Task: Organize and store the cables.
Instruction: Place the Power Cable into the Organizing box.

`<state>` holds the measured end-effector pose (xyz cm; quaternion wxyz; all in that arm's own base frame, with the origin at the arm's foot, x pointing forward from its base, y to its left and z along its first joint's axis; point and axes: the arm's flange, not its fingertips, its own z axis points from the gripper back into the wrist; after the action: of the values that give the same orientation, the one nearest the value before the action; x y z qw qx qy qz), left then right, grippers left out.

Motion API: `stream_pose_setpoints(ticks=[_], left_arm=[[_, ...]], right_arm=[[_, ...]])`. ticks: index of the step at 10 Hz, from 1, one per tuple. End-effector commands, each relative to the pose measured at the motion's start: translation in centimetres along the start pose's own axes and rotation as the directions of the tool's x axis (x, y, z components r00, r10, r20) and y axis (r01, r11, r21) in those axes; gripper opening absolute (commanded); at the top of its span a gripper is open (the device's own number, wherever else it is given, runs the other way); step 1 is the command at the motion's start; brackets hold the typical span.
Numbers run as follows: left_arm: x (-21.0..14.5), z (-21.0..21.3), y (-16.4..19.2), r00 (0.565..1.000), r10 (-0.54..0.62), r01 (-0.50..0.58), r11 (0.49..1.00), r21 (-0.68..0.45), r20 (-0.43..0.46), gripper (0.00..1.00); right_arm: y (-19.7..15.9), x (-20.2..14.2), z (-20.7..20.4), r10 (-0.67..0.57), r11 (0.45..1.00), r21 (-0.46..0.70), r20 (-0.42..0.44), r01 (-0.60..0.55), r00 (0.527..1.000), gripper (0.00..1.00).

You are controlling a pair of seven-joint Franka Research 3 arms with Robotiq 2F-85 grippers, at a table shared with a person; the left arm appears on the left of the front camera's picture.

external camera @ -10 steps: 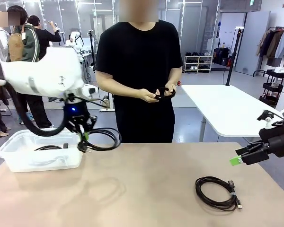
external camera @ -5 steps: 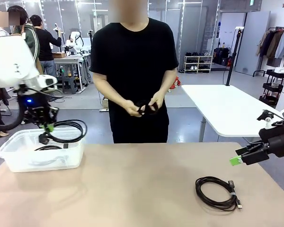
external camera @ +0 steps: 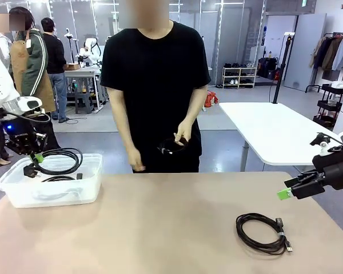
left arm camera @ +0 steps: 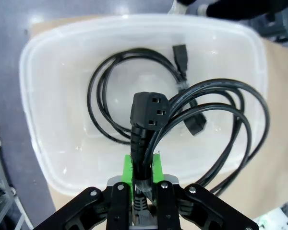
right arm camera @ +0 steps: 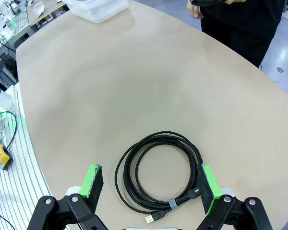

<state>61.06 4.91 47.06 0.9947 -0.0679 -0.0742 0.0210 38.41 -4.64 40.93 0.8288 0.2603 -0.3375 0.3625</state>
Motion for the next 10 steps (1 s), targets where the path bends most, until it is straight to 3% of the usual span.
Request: stream_pose_setpoints(ticks=[1, 4, 5, 9, 10], left_arm=[[3.0, -1.3, 1.2, 1.000, 0.015, -0.015, 0.998, -0.062, 0.001, 0.00], [4.7, -5.7, 1.8, 0.998, -0.023, 0.022, 0.999, -0.033, -0.055, 0.00], [4.8, -7.2, 1.7, 0.996, -0.037, 0.036, 0.999, -0.022, -0.084, 0.36], [4.1, -7.1, 1.4, 0.996, -0.054, 0.052, 0.998, -0.035, -0.077, 1.00], [3.9, -6.9, 1.4, 0.996, -0.057, 0.054, 0.998, -0.035, -0.074, 1.00]], right_arm=[[0.0, 0.2, -0.1, -0.022, 1.000, -0.016, -0.006, 0.022, 1.000, 1.00], [0.0, 0.2, -0.1, -0.022, 1.000, -0.016, -0.006, 0.022, 1.000, 1.00], [0.0, 0.2, -0.1, -0.022, 1.000, -0.016, -0.006, 0.022, 1.000, 1.00], [0.0, 0.2, -0.1, -0.022, 1.000, -0.016, -0.006, 0.022, 1.000, 1.00], [0.0, 0.2, -0.1, -0.022, 1.000, -0.016, -0.006, 0.022, 1.000, 1.00]])
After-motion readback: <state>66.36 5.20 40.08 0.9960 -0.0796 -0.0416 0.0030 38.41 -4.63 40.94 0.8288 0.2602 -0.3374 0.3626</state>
